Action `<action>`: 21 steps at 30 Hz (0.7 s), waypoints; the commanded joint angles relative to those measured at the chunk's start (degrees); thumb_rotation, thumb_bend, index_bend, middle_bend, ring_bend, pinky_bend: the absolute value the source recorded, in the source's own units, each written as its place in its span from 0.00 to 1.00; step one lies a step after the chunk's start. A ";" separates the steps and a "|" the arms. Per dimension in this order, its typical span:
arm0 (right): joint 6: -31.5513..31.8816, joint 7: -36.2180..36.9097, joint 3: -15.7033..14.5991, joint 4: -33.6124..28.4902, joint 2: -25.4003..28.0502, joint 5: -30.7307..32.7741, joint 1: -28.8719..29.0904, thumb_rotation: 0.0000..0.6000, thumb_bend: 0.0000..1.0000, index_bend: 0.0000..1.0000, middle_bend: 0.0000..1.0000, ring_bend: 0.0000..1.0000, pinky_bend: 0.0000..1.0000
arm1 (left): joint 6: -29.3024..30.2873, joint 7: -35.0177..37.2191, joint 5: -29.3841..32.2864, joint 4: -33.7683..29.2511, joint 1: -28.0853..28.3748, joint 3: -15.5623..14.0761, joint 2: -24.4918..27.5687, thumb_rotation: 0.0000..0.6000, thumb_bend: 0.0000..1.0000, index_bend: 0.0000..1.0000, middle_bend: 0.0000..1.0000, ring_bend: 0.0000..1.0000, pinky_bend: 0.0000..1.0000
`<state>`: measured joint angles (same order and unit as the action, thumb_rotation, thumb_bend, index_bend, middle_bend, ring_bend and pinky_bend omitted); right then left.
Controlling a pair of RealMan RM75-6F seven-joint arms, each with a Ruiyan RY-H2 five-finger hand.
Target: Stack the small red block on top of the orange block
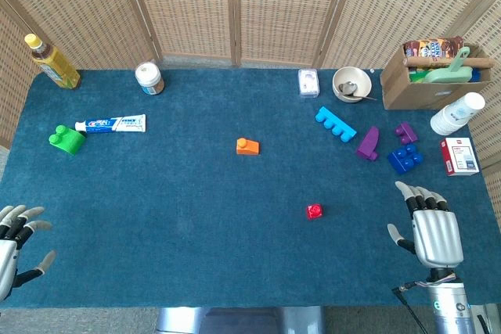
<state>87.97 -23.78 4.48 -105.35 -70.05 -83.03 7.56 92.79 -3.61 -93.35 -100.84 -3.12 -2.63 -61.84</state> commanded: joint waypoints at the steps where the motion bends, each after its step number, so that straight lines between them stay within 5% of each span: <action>1: -0.33 0.48 0.04 0.11 -0.07 0.09 0.02 0.84 0.24 0.17 0.30 0.24 0.29 | -0.16 -0.03 0.07 -0.10 0.12 0.12 0.05 1.00 0.32 0.36 0.24 0.16 0.11; 11: -5.05 7.79 -1.25 -2.42 0.95 -2.05 1.46 0.85 0.24 0.19 0.30 0.24 0.29 | -1.03 0.75 -0.31 -0.97 0.86 0.33 0.80 1.00 0.33 0.36 0.24 0.16 0.11; 21: -15.24 7.92 1.25 -3.79 -1.38 0.67 8.32 0.85 0.24 0.22 0.29 0.22 0.29 | -2.06 0.17 -0.85 -1.83 2.01 0.78 1.83 1.00 0.32 0.36 0.24 0.16 0.11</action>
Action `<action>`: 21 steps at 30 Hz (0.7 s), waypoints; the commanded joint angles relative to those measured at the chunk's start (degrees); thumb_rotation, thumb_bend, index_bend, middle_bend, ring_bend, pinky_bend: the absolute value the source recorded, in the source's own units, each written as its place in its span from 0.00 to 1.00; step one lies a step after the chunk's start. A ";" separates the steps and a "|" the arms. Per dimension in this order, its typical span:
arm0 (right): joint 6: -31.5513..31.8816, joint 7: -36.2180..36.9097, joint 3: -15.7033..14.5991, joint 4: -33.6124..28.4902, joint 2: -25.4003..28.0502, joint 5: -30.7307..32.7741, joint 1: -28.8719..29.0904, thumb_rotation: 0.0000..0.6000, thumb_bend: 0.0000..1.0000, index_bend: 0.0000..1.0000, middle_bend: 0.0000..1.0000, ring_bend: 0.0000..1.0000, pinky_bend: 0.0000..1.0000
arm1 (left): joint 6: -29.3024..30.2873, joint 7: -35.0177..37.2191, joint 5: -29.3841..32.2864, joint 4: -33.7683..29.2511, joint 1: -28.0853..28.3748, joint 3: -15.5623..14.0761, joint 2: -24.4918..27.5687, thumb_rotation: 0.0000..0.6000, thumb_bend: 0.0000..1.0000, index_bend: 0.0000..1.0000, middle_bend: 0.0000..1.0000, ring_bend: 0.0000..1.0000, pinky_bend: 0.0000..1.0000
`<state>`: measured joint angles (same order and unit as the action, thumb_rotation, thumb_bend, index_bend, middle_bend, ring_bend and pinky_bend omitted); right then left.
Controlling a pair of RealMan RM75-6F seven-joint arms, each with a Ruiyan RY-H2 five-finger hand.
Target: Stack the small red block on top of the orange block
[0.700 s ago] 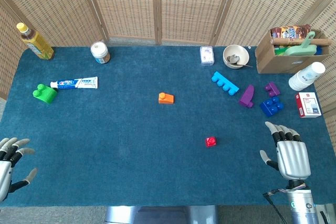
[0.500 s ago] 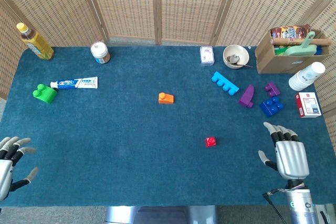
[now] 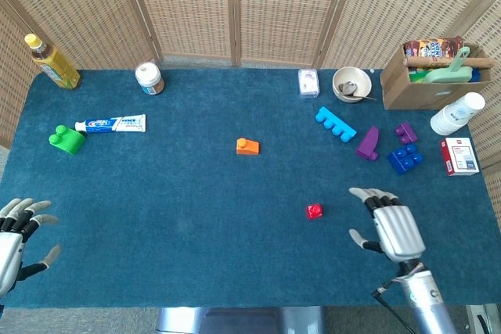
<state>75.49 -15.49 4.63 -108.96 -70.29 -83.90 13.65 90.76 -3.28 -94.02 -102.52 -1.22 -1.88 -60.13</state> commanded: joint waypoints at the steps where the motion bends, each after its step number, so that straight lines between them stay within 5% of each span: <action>1: -3.59 -0.53 1.38 -0.04 -1.47 2.05 2.85 0.86 0.24 0.23 0.28 0.22 0.29 | -0.06 -0.24 -0.26 -0.24 0.18 0.06 0.20 1.00 0.32 0.36 0.24 0.16 0.11; 21: -10.74 -15.82 3.64 3.87 -8.43 15.51 11.14 0.85 0.25 0.23 0.18 0.10 0.28 | -2.23 0.06 0.96 0.53 1.79 0.70 0.01 1.00 0.32 0.36 0.24 0.16 0.11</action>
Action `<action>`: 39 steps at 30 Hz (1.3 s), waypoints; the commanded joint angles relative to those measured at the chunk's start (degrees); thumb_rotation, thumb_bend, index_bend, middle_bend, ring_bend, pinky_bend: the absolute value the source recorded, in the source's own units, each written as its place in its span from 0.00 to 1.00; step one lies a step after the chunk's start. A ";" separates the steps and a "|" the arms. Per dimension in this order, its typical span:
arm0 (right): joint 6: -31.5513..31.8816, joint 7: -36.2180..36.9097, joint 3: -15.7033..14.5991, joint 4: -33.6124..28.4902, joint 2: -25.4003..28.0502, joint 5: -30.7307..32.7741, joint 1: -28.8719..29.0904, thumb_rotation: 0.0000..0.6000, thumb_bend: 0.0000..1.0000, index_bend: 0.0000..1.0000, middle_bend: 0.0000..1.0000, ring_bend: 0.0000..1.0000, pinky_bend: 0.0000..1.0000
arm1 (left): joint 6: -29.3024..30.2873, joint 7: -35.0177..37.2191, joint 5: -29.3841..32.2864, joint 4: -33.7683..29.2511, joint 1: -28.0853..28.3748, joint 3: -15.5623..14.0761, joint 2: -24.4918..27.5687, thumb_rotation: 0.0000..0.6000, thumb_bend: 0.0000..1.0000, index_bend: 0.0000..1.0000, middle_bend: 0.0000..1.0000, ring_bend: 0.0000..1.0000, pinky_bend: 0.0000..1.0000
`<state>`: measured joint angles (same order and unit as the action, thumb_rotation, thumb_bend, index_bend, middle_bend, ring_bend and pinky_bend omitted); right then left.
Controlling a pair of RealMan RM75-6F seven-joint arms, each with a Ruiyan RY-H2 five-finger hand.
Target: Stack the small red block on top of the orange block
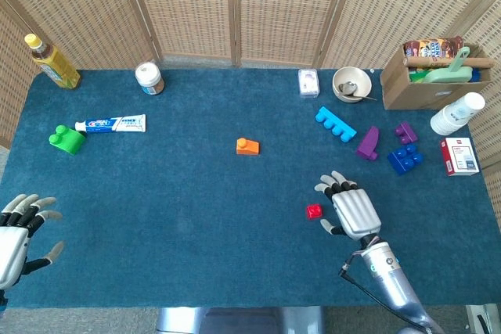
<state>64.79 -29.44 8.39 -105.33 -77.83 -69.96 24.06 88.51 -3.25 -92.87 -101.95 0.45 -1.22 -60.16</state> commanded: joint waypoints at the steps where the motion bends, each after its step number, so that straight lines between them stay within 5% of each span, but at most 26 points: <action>1: 0.07 -2.37 -0.15 0.18 -1.07 2.03 0.87 0.85 0.25 0.22 0.18 0.10 0.28 | 0.03 0.04 -0.26 -0.06 0.18 0.06 0.07 1.00 0.32 0.36 0.24 0.16 0.11; 39: 1.51 -10.24 -3.20 2.48 -6.40 10.55 4.78 0.85 0.25 0.23 0.18 0.10 0.28 | 1.07 2.27 -0.57 1.32 0.45 0.11 0.03 1.00 0.32 0.36 0.24 0.16 0.11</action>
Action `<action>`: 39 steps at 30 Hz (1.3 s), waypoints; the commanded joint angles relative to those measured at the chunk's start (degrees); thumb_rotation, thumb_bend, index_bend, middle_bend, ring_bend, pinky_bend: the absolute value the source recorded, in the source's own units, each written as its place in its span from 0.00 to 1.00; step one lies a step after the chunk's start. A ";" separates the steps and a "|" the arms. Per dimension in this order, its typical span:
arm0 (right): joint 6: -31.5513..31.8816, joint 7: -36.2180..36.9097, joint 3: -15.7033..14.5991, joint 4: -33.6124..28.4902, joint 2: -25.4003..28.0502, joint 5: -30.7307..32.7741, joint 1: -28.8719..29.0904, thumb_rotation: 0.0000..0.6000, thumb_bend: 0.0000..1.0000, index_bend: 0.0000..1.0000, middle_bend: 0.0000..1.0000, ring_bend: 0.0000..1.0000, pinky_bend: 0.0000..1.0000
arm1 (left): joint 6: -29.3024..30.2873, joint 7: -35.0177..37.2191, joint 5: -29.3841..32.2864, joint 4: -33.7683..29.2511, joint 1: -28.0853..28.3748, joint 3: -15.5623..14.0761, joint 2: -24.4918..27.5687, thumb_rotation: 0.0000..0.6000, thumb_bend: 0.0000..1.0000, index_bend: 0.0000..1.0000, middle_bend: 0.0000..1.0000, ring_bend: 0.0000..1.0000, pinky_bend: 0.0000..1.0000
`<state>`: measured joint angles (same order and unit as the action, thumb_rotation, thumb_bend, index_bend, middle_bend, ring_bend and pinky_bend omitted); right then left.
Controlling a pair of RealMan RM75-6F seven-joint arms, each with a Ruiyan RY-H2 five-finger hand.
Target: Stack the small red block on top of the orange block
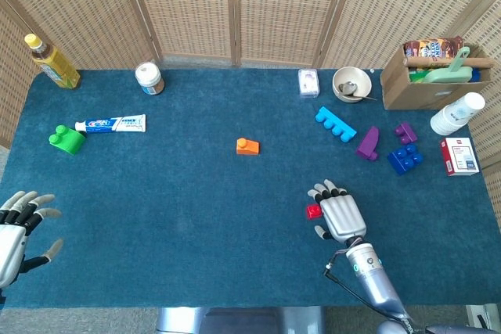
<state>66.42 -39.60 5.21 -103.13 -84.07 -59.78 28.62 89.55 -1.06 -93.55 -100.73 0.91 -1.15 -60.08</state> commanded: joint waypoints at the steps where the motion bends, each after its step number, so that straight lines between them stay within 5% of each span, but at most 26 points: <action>1: -0.16 -0.15 0.00 0.43 -0.24 0.56 0.33 0.85 0.25 0.24 0.18 0.10 0.28 | 0.05 0.17 0.17 0.17 -0.01 0.07 -0.08 1.00 0.32 0.36 0.24 0.15 0.11; 14: -0.76 -0.68 -0.28 1.75 -0.70 2.75 1.57 0.85 0.26 0.26 0.18 0.10 0.28 | 0.40 0.90 0.74 0.94 -0.31 0.09 -0.19 1.00 0.32 0.36 0.24 0.16 0.11; 21: -0.98 -0.54 -0.43 2.00 -0.79 3.75 2.04 1.00 0.26 0.33 0.19 0.10 0.28 | 0.50 0.75 0.69 0.87 -0.32 0.10 -0.19 1.00 0.32 0.36 0.24 0.15 0.11; 39: -0.90 -1.35 0.15 1.78 -1.62 6.71 3.86 1.00 0.23 0.39 0.20 0.12 0.28 | 0.91 1.63 1.26 1.80 -0.60 0.30 -0.28 1.00 0.32 0.36 0.24 0.15 0.11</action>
<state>65.52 -40.94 5.32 -101.32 -85.66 -53.11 32.43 90.45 0.57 -92.29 -98.92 0.31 -0.86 -60.36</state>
